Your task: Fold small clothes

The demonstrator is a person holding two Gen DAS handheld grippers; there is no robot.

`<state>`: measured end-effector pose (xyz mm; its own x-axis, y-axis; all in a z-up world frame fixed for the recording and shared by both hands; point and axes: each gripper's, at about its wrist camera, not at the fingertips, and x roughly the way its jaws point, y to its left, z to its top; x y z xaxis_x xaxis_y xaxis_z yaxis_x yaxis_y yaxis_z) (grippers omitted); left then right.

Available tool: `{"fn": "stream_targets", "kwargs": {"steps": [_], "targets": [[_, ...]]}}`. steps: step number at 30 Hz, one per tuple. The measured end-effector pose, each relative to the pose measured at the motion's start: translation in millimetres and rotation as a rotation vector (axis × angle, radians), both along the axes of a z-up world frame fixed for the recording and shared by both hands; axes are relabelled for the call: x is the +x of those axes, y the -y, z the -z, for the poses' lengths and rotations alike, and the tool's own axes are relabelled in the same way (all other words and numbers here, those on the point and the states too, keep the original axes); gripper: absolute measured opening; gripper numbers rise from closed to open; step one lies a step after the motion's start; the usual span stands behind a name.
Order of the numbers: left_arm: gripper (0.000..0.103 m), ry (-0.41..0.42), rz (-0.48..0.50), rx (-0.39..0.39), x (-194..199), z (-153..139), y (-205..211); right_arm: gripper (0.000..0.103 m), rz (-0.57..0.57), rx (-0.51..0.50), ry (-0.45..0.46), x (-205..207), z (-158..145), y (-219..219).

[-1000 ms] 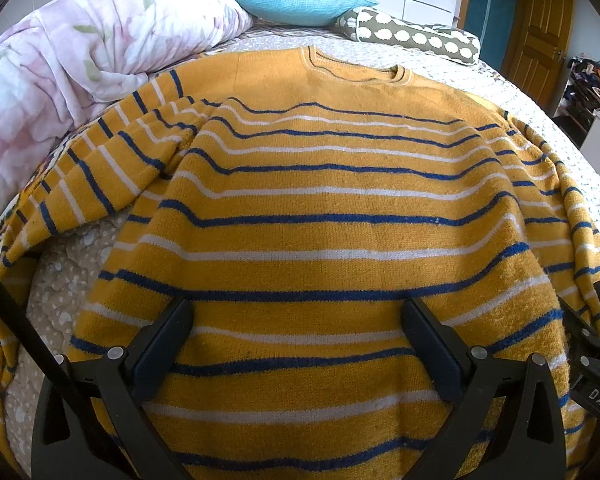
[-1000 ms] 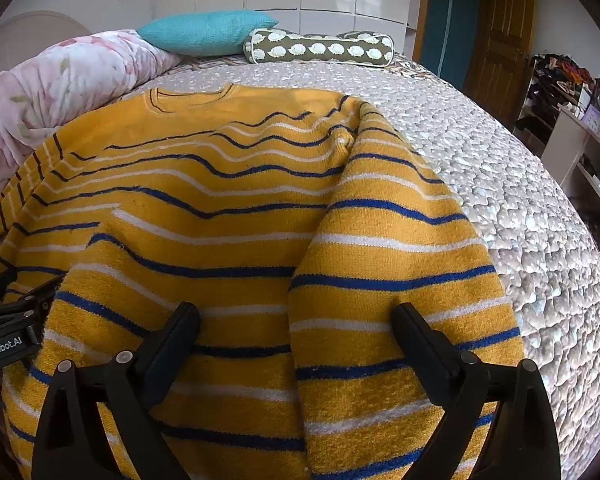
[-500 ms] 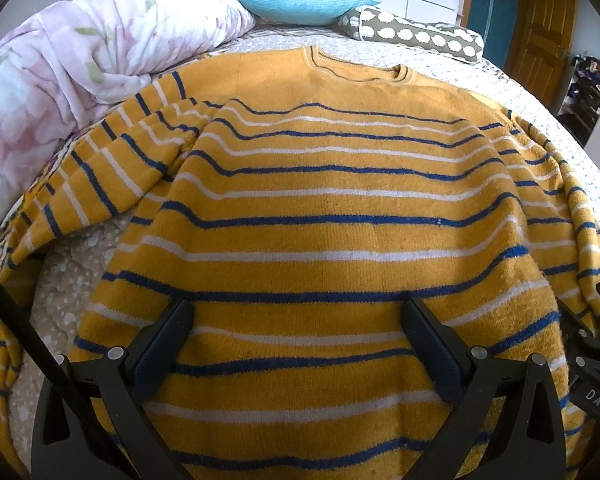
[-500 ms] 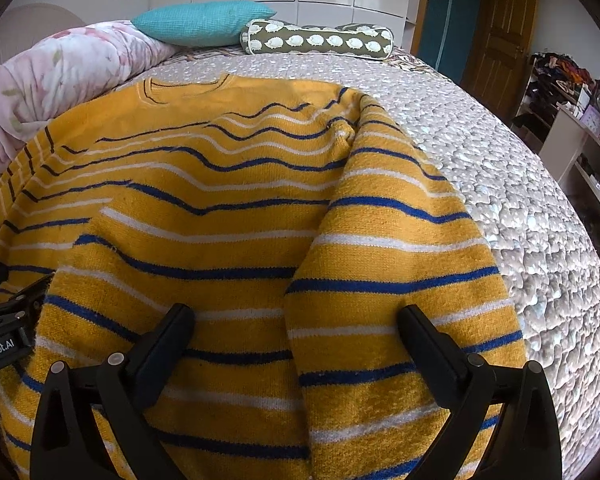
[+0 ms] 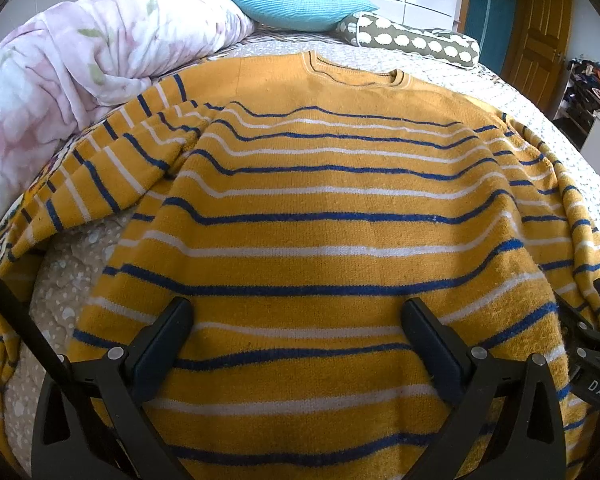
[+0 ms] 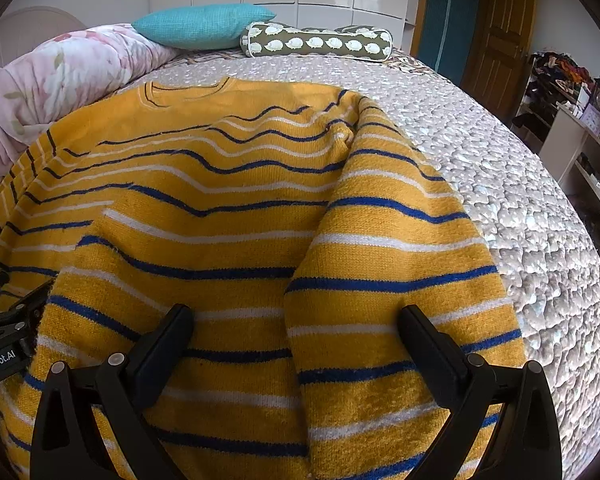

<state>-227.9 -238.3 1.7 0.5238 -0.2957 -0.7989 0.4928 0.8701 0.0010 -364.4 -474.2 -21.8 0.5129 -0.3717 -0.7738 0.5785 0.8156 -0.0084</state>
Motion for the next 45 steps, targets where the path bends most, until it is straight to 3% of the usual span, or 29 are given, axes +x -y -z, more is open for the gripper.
{"fn": "stream_targets", "kwargs": {"steps": [13, 20, 26, 28, 40, 45], "targets": [[0.103, 0.0, 0.0, 0.0, 0, 0, 0, 0.103, -0.009, 0.037, -0.027, 3, -1, 5], [0.103, -0.001, 0.0, -0.001, 0, 0, 0, 0.103, -0.067, 0.081, -0.12, 17, -7, 18], [0.103, -0.003, -0.001, 0.005, 1, 0, 1, 0.103, -0.088, 0.052, -0.05, 27, 1, 33], [0.103, -0.003, -0.001, 0.022, 0, 0, 3, 0.103, -0.088, 0.088, -0.027, 26, 2, 39], [0.103, -0.003, -0.005, 0.016, -2, 2, 5, 0.103, -0.076, 0.043, -0.033, 30, 3, 31], [0.103, -0.045, -0.03, 0.028, 3, 0, 7, 0.103, -0.062, 0.014, -0.029, 26, 0, 26]]}}
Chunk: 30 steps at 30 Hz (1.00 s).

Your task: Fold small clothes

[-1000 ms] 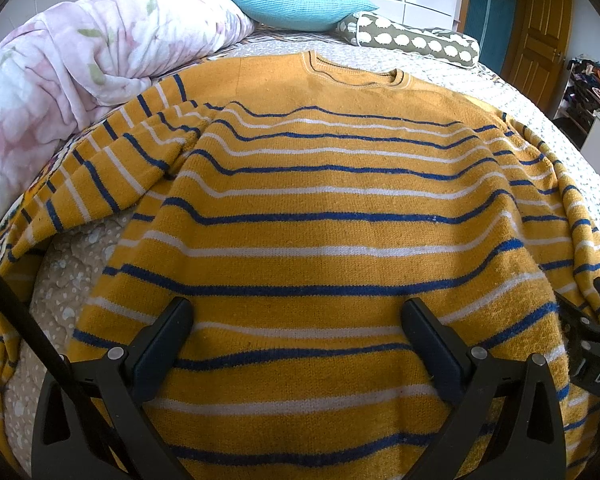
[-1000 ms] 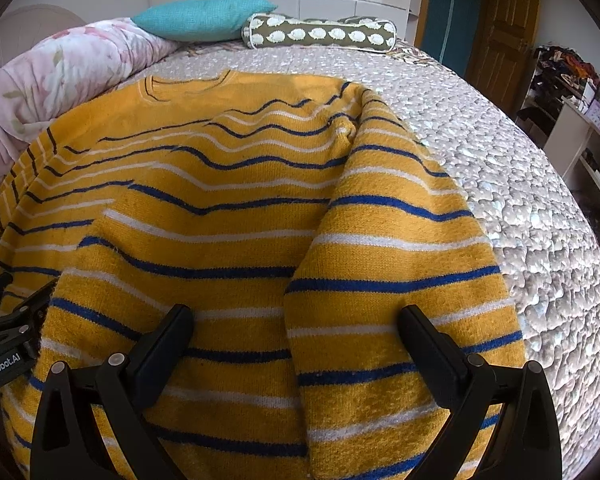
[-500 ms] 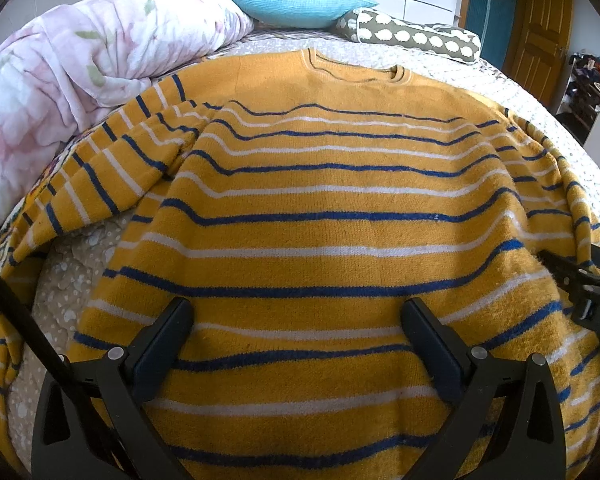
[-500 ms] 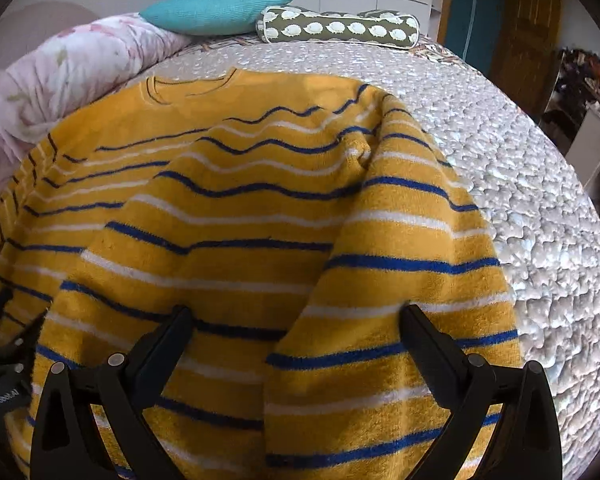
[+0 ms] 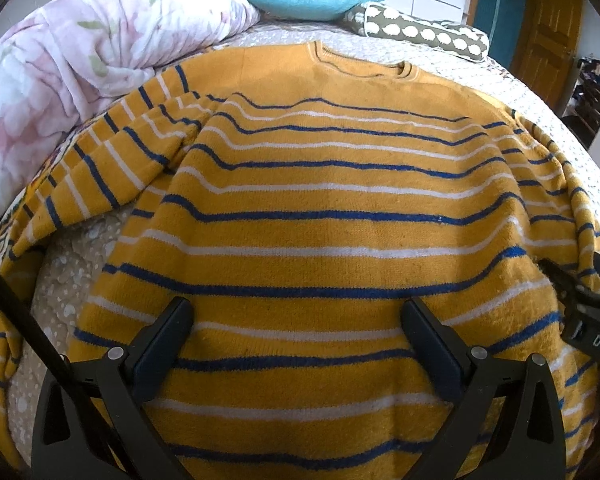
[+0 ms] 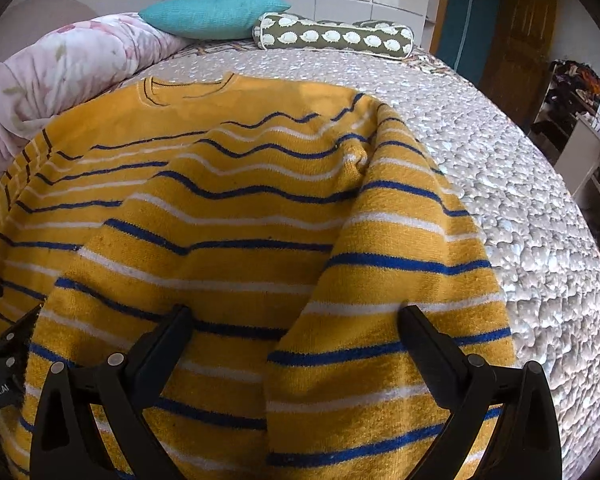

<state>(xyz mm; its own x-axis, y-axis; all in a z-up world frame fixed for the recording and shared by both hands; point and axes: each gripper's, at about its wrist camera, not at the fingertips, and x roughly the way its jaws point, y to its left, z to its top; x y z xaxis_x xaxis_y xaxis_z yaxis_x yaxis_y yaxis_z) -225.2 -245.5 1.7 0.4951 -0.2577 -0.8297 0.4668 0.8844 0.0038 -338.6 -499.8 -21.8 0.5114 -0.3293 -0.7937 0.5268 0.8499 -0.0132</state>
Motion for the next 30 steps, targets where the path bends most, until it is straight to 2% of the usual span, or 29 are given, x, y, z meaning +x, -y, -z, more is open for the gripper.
{"fn": "stream_targets", "kwargs": {"steps": [5, 6, 7, 9, 12, 15, 16, 19, 23, 26, 30], "targets": [[0.103, 0.002, 0.0, 0.013, -2, -1, 1, 0.103, -0.003, 0.042, 0.031, -12, -3, 1], [0.103, 0.006, -0.001, 0.006, -3, -1, 0, 0.101, -0.003, 0.054, 0.048, -16, -6, 2], [0.103, 0.01, 0.0, -0.002, -3, -1, -1, 0.095, -0.004, 0.07, 0.081, -22, -12, 4], [0.103, 0.019, 0.004, -0.026, -4, -2, -5, 0.091, -0.026, 0.115, 0.171, -43, -28, 8], [0.103, 0.028, 0.013, -0.041, -6, -2, -8, 0.091, 0.003, 0.071, 0.22, -83, -48, 18], [0.103, 0.037, 0.015, -0.04, -8, -3, -9, 0.09, 0.058, 0.072, 0.206, -127, -52, 37], [0.103, 0.037, 0.015, -0.039, -7, -3, -8, 0.086, 0.079, 0.088, 0.195, -137, -50, 44], [0.103, 0.041, 0.013, -0.04, -8, -4, -7, 0.08, 0.127, 0.19, 0.172, -174, -36, 61], [0.103, 0.062, 0.01, -0.031, -12, -4, -6, 0.08, 0.102, 0.292, 0.155, -184, -18, 54], [0.103, 0.056, 0.01, -0.035, -11, -4, -6, 0.081, 0.08, 0.249, 0.146, -182, -20, 30], [0.103, 0.052, 0.01, -0.036, -10, -4, -6, 0.081, -0.003, 0.186, 0.157, -180, -40, -2]]}}
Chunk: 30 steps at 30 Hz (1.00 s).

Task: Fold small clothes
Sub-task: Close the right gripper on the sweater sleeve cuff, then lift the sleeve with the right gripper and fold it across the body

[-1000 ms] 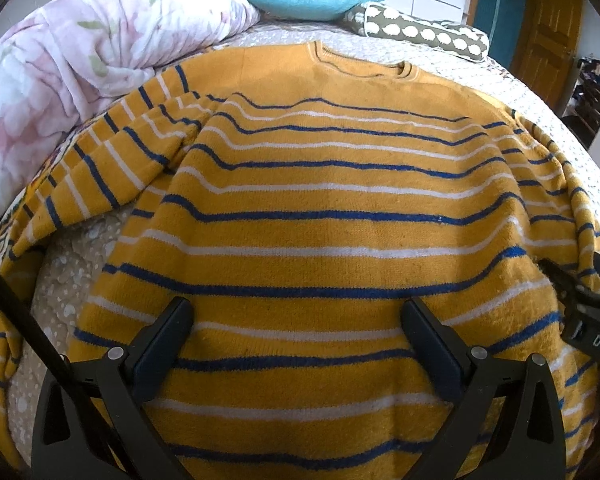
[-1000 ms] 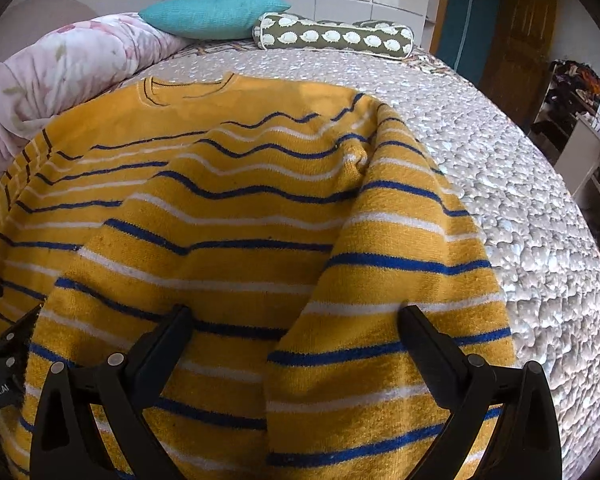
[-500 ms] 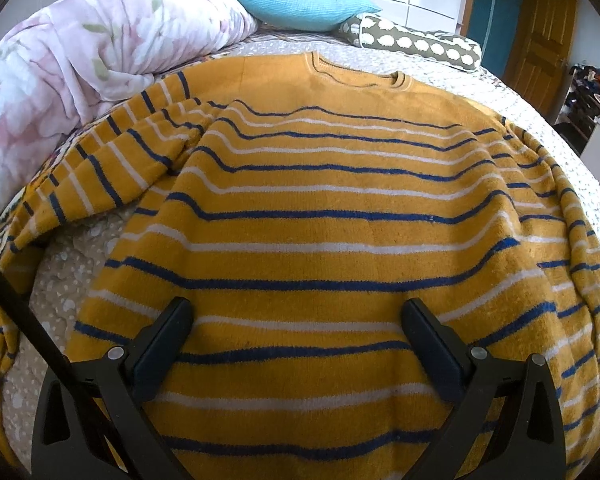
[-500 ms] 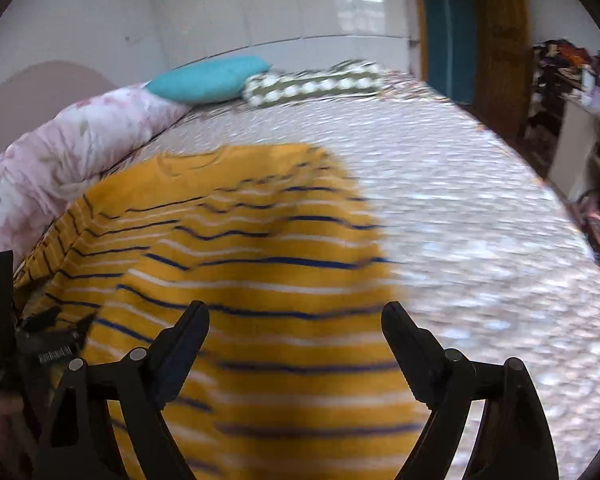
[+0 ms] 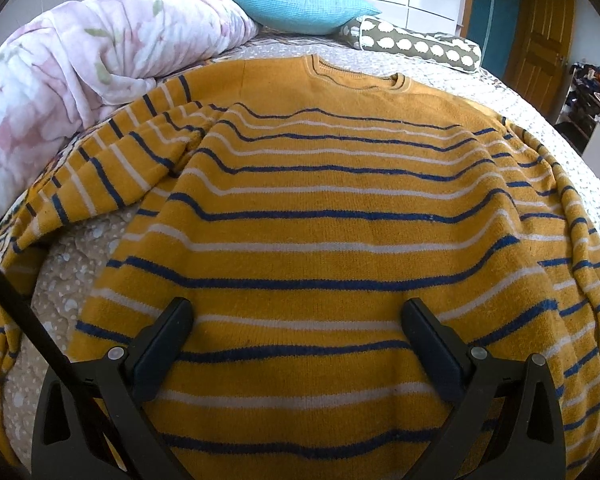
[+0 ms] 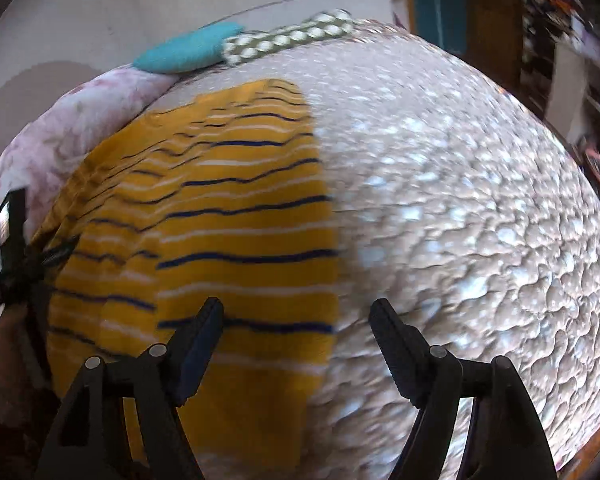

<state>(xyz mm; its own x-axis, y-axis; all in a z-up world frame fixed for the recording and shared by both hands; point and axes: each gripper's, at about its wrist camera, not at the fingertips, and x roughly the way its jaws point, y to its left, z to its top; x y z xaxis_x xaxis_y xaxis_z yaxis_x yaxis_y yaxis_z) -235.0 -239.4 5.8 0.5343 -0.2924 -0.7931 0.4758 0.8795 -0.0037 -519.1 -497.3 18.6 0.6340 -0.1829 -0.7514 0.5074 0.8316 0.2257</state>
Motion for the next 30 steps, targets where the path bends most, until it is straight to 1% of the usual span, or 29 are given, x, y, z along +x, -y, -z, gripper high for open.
{"fn": "stream_targets", "kwargs": {"steps": [2, 3, 4, 5, 6, 8, 9, 10, 11, 12, 14, 15, 16, 17, 19, 21, 23, 25, 27, 28, 30], "targets": [[0.103, 0.002, -0.002, 0.004, 0, 0, 1, 0.081, -0.066, -0.064, 0.008, 1, -14, -19], [0.103, 0.003, -0.002, 0.006, 0, 0, 1, 0.082, -0.092, -0.083, -0.004, 0, -14, -25], [0.103, 0.004, -0.002, 0.006, 0, 0, 1, 0.082, -0.112, -0.101, -0.04, -4, -11, -29], [0.103, 0.003, -0.002, 0.004, 0, 0, 1, 0.082, -0.104, -0.118, -0.07, -6, -7, -30], [0.103, 0.001, -0.001, 0.002, 0, 0, 1, 0.082, -0.069, -0.122, -0.081, -12, -4, -27], [0.103, 0.002, -0.001, 0.004, 1, 0, 0, 0.083, 0.003, -0.049, -0.073, -26, 6, -13], [0.103, 0.002, -0.001, 0.005, 2, 1, 0, 0.083, 0.03, 0.022, -0.06, -31, 14, -3], [0.103, 0.001, -0.002, 0.008, 2, 1, 0, 0.084, 0.035, 0.052, -0.043, -32, 17, 0], [0.103, 0.0, -0.002, 0.009, 3, 1, 0, 0.084, 0.039, 0.059, -0.024, -33, 18, 2], [0.103, -0.002, -0.003, 0.01, 3, 1, 0, 0.081, 0.023, 0.065, 0.001, -29, 16, 0], [0.103, -0.003, -0.003, 0.011, 4, 1, 0, 0.049, -0.013, 0.104, 0.031, -23, 15, -4], [0.103, -0.003, -0.003, 0.011, 4, 0, 0, 0.021, -0.04, 0.142, 0.037, -18, 16, -5], [0.103, -0.003, -0.003, 0.011, 4, 0, 0, 0.013, -0.065, 0.172, 0.04, -14, 16, -2], [0.103, -0.004, -0.003, 0.011, 4, 0, 0, 0.012, -0.066, 0.177, 0.047, -14, 14, 3], [0.103, -0.005, -0.002, 0.011, 4, 0, 0, 0.011, -0.01, 0.125, 0.063, -25, 0, 27], [0.103, -0.007, -0.002, 0.009, 3, 0, 0, 0.01, 0.087, 0.029, 0.059, -42, -21, 63], [0.103, -0.006, -0.002, 0.009, 3, 0, 0, 0.01, 0.201, -0.073, 0.016, -59, -39, 105], [0.103, -0.005, -0.002, 0.01, 3, 0, 0, 0.01, 0.301, -0.113, -0.03, -75, -47, 145], [0.103, -0.007, -0.001, 0.01, 3, 0, 0, 0.01, 0.397, -0.119, -0.062, -88, -50, 181], [0.103, -0.01, 0.0, 0.01, 3, 0, 0, 0.01, 0.432, -0.085, -0.06, -94, -50, 198], [0.103, -0.019, 0.004, 0.006, 3, 0, 0, 0.009, 0.47, -0.004, -0.03, -99, -49, 217]]}}
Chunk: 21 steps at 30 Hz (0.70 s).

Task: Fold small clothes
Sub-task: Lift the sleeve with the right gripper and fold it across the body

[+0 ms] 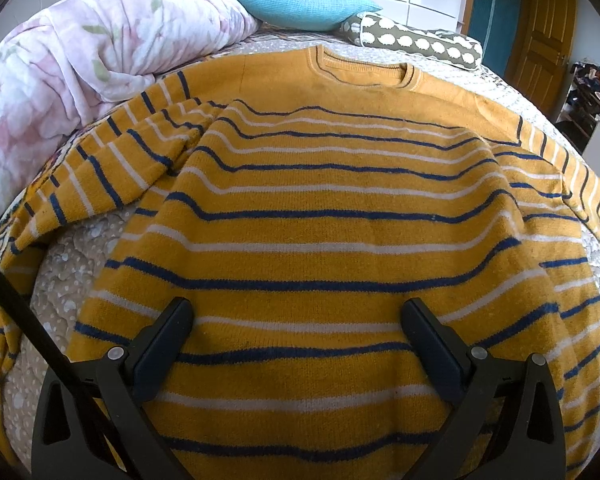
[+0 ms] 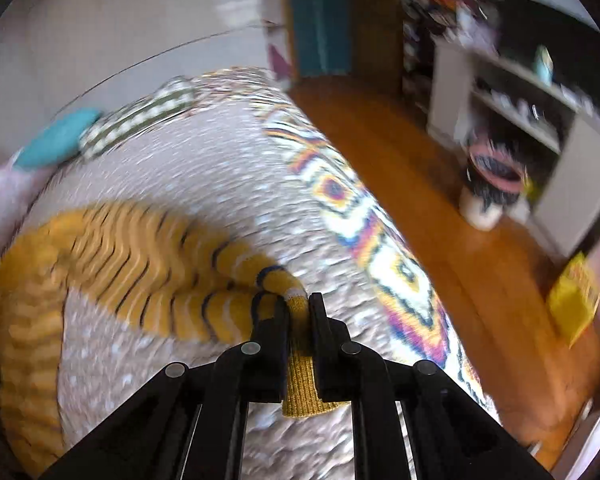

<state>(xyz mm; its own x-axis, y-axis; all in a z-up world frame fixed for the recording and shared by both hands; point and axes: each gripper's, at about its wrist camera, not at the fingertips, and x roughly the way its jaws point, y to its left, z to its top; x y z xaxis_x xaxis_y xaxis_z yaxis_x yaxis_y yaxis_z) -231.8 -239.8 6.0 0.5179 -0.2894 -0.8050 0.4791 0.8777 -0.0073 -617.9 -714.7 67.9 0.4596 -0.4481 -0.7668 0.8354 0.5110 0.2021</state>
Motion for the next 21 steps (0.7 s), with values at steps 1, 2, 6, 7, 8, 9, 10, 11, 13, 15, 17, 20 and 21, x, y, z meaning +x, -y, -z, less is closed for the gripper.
{"fn": "stream_targets", "kwargs": {"steps": [1, 2, 6, 7, 8, 9, 10, 11, 13, 15, 17, 20, 21], "targets": [[0.103, -0.007, 0.004, 0.0, 1, -1, 0, 0.009, 0.007, 0.008, 0.01, 3, -3, 1], [0.103, -0.014, 0.01, 0.003, 2, -2, 0, 0.009, 0.006, 0.011, 0.02, 10, -7, 0], [0.091, 0.012, 0.02, -0.033, -4, -27, -10, 0.01, -0.088, 0.034, 0.085, 57, -34, -24], [0.091, 0.027, 0.024, -0.051, -9, -35, -15, 0.009, -0.117, 0.032, 0.092, 64, -43, -37], [0.091, 0.065, 0.032, -0.08, -18, -51, -24, 0.009, -0.154, 0.035, 0.103, 82, -50, -45], [0.091, 0.092, 0.038, -0.093, -24, -61, -31, 0.01, -0.205, 0.041, 0.119, 107, -59, -59], [0.091, 0.127, 0.038, -0.105, -31, -73, -41, 0.01, -0.24, 0.044, 0.125, 127, -64, -68], [0.091, 0.16, 0.03, -0.117, -38, -85, -53, 0.01, -0.279, 0.047, 0.131, 147, -69, -79], [0.091, 0.186, 0.013, -0.151, -45, -99, -77, 0.01, -0.37, 0.051, 0.135, 196, -78, -107], [0.092, 0.192, -0.017, -0.182, -47, -106, -104, 0.01, -0.448, 0.05, 0.123, 245, -81, -137], [0.092, 0.203, -0.068, -0.186, -46, -107, -134, 0.01, -0.521, 0.058, 0.106, 294, -75, -167], [0.092, 0.213, -0.158, -0.167, -40, -103, -174, 0.01, -0.617, 0.08, 0.063, 366, -60, -215], [0.092, 0.21, -0.188, -0.168, -38, -101, -187, 0.01, -0.656, 0.086, 0.043, 394, -52, -234]]}}
